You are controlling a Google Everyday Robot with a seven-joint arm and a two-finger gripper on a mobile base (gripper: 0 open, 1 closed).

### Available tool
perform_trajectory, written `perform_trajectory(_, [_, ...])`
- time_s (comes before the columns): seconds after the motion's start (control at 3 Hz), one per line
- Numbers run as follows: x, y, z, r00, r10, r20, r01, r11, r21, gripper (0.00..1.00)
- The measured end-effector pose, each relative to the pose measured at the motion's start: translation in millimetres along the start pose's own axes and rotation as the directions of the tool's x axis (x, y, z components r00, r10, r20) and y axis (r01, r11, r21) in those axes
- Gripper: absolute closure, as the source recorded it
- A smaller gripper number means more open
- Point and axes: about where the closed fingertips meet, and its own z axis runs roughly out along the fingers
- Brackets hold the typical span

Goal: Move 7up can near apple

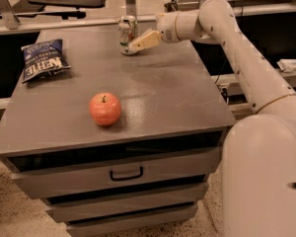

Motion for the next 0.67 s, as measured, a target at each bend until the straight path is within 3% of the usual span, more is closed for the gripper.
perform_trajectory(0.33, [-5, 5, 27, 0.997, 0.054, 0.06, -0.051, 0.9971, -0.058, 0.0])
perform_trajectory(0.67, [-10, 17, 48, 0.993, 0.087, 0.081, -0.077, 0.9901, -0.117, 0.18])
